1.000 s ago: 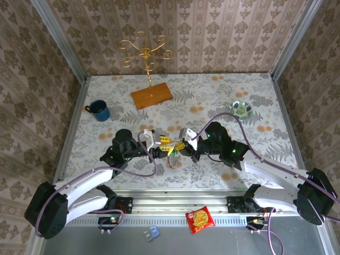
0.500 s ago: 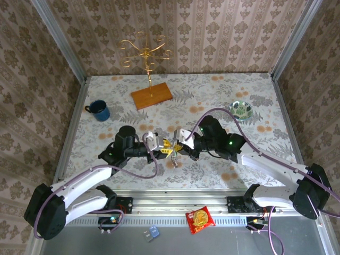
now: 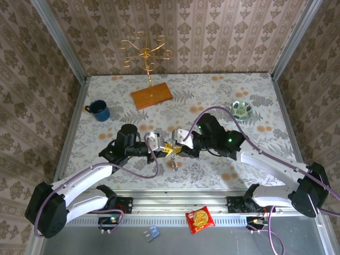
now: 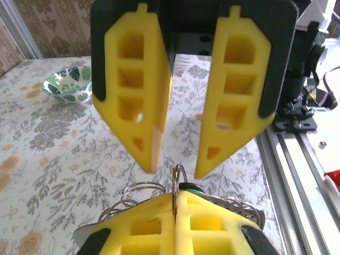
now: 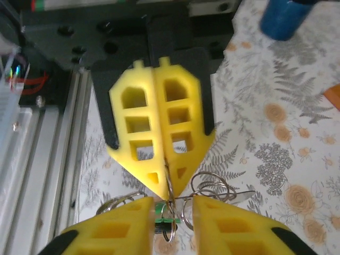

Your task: Put the keys on the keyring

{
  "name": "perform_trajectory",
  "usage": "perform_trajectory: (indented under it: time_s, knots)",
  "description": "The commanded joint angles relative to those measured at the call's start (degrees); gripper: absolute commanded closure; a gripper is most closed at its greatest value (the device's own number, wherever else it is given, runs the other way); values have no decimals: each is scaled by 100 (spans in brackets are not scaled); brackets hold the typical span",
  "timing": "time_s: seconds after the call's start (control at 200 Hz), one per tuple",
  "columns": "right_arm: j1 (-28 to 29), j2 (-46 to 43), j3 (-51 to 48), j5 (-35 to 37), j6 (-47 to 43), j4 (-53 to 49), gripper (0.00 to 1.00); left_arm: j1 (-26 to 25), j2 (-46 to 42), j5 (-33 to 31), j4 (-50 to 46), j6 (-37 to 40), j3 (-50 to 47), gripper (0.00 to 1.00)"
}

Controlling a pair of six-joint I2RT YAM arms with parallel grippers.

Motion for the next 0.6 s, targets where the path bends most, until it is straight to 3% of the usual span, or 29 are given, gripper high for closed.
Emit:
perform_trajectory:
  time_s: [0.0,0.32,0.595]
  knots:
    - [-123,-471,-525,-378,613,1025,69,0,-85,303,946,-470,-187,100]
    - [-123,-519,-1159,-359,1224,2035,69,5,-23,526,2077,-1279,-597,100]
    - [-104,-328,-1283,-625,1578,2488,80,-12,47,608,2291,-1372,-682,100]
